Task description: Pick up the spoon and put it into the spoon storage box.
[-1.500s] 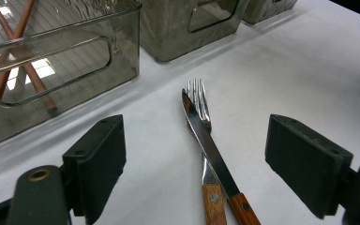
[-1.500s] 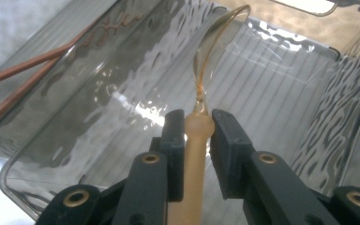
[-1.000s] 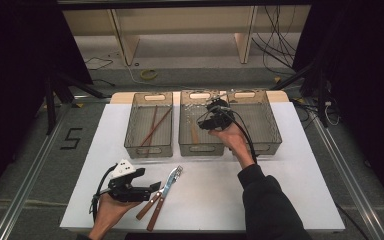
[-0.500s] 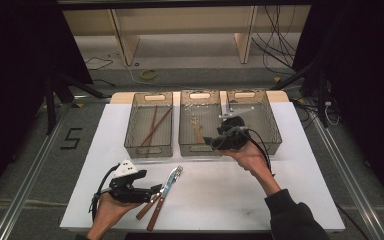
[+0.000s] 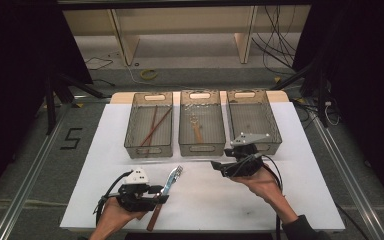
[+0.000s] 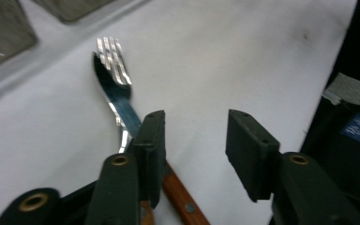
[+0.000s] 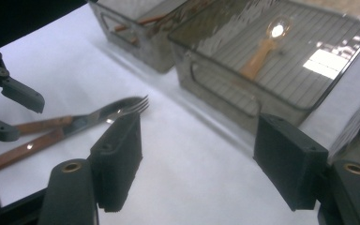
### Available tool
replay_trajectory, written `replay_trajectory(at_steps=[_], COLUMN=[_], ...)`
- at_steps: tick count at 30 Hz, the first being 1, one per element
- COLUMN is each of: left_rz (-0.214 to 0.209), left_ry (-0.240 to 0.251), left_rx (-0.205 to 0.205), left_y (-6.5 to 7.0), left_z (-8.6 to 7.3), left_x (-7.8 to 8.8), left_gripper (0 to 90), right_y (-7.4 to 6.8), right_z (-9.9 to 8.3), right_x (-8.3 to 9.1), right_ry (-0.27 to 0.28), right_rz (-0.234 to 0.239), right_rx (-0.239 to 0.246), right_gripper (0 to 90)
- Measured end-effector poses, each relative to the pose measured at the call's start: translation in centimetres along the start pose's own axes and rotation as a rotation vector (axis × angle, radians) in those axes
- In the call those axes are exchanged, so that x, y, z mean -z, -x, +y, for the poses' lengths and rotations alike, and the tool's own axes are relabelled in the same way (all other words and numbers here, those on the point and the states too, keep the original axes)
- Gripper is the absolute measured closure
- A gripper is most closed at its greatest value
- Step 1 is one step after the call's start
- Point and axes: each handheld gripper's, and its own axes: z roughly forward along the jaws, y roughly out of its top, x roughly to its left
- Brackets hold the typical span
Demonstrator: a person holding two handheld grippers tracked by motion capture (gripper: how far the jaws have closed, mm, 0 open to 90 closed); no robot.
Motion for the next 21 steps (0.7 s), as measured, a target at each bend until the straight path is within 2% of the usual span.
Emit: replay_trajectory(at_steps=[2,5,11,21], left_rz=[-0.029,-0.052,-0.057,-0.066], left_ry=[-0.026,-0.063,-0.103,-0.156], left_rx=[-0.009,-0.024,-0.042,-0.052], left_y=[0.4,0.8,1.1,1.3], left_z=[-0.1,-0.2,-0.6,-0.8], left_x=[-0.3,-0.7,-1.1,-1.5], left_gripper=[63.5,68.4,77.1,84.1], right_y=[-0.1,0.0,-0.2,-0.6], right_z=[-0.6,-1.5,-2.8,-4.9], right_x=[0.2,0.4,0.6,1.4], right_ry=[-0.004,-0.010,-0.018,0.030], right_rz=[0.003,0.005,-0.001,0.017], right_rx=[-0.003,-0.012,-0.015,-0.029], right_gripper=[33.0,33.1,33.1,32.5])
